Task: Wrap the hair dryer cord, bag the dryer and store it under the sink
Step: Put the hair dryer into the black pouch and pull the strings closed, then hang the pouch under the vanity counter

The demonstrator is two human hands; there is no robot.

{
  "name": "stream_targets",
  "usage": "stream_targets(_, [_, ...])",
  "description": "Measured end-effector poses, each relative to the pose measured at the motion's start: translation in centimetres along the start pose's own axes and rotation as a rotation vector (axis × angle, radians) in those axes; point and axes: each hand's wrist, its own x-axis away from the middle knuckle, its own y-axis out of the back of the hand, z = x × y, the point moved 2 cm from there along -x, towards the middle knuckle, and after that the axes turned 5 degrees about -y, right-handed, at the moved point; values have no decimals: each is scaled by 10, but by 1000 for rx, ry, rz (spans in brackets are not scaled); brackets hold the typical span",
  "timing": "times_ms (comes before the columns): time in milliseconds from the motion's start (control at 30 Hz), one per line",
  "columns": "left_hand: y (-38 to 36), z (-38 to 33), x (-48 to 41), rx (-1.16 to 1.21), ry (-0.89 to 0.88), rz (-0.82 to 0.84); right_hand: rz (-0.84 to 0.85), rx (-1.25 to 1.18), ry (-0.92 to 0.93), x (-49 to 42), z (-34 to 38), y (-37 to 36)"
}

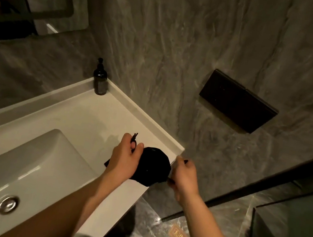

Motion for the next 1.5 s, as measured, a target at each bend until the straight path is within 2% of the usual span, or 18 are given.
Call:
stream_targets(67, [-11,24,17,106,152,-15,61,-17,-164,10,-32,-4])
stream_targets(167, [-33,62,46,403,388,24,178,-198,-390,23,-69,-10])
stream_targets(300, [-51,92,68,679,620,66,359,-342,-528,34,-94,-20])
stream_targets(400, [-55,103,74,691,645,119,449,-330,-512,39,-103,-19])
stream_targets(500, [-57,111,82,694,629,200,495,-211,-456,48,-105,-7])
stream_targets(600, [-59,120,87,735,649,277,386,-91,-342,48,-111,1])
stream_targets(700, [-61,130,93,729,720,285,276,66,-230,45,-119,2])
stream_targets(800, [-58,137,99,654,751,257,219,57,-247,42,-126,3])
stream_targets(967, [-55,138,112,540,665,231,235,-196,-358,35,-141,14])
stream_targets(1100, [-64,145,128,257,445,312,292,-309,-347,41,-147,43])
stream_targets(1300, [-89,143,158,-168,98,188,277,-290,-293,26,-166,128])
stream_targets(1433, [-119,122,181,-489,-171,173,295,-216,-271,10,-185,188])
stream_targets(1500, [-131,113,192,-593,-178,116,316,-190,-277,2,-194,211])
